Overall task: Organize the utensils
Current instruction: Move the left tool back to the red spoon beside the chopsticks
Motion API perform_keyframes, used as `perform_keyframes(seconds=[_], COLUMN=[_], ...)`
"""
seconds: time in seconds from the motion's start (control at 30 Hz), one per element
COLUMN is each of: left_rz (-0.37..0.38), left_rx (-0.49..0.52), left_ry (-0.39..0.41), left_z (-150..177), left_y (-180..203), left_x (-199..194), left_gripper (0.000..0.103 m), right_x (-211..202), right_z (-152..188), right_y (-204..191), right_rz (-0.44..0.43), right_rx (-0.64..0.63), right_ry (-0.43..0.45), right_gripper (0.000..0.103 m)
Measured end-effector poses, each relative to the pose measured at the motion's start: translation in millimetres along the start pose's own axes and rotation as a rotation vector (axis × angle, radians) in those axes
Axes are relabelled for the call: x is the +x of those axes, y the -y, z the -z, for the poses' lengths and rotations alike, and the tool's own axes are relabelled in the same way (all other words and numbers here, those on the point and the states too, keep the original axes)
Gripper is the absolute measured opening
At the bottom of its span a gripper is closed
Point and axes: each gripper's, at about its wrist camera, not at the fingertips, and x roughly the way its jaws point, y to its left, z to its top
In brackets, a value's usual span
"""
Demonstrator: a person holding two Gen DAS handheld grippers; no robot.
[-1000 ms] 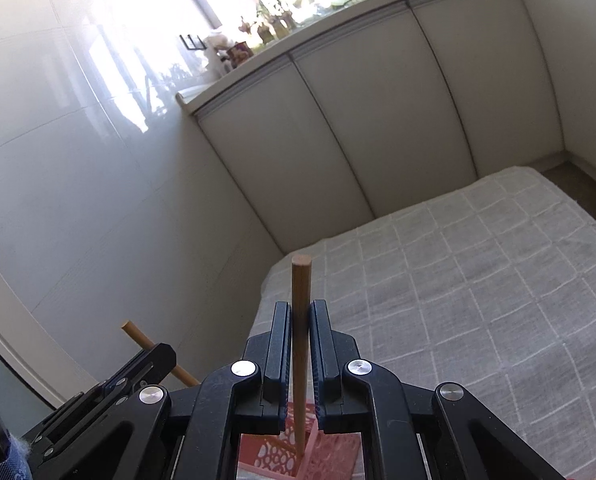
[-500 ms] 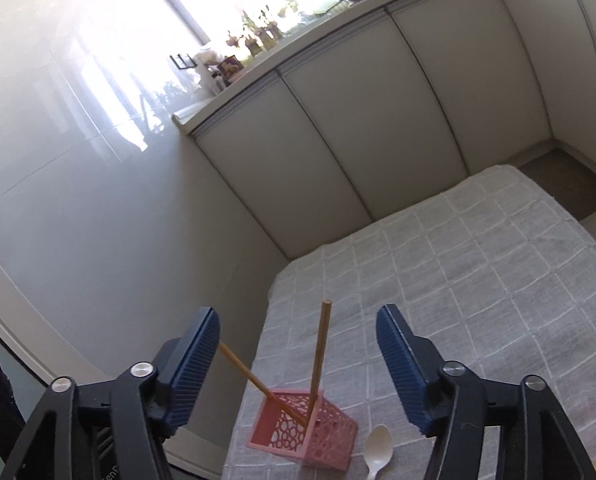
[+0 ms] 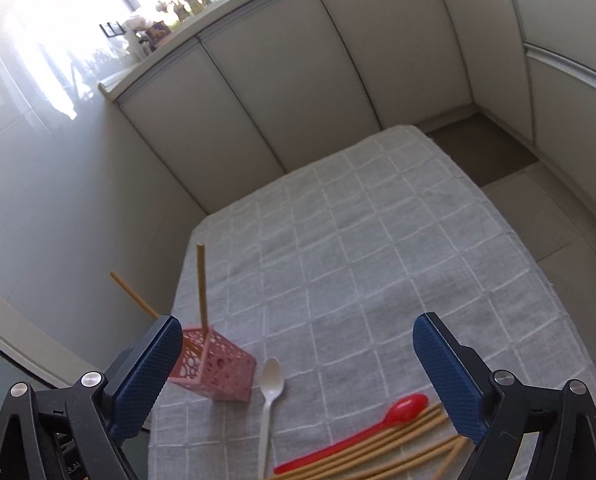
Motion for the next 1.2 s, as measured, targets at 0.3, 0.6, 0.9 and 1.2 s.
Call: perform_keyframes(seconds=[0.3, 0.6, 0.9, 1.2], left_rz=[0.008, 0.022, 0.092, 0.184], left_rx=[0.020, 0.064, 0.123, 0.283], left_ry=[-0.155, -0.242, -0.368, -0.437], left_z=[22, 33, 40, 55], left_y=[13, 39, 75, 131], left_x=[27, 55, 106, 144], left_gripper=[0.098, 0.098, 0.088, 0.066], right_x=[5, 19, 39, 51], right_z=[18, 32, 54, 61], right_y=[43, 91, 130, 149], right_rz=[0.170, 0.255, 0.292, 0.308], right_rx=[0.044, 0.111, 0.161, 0.145], right_ry=[-0.136, -0.289, -0.442, -0.513], right_gripper=[0.099, 0.099, 0.099, 0.099])
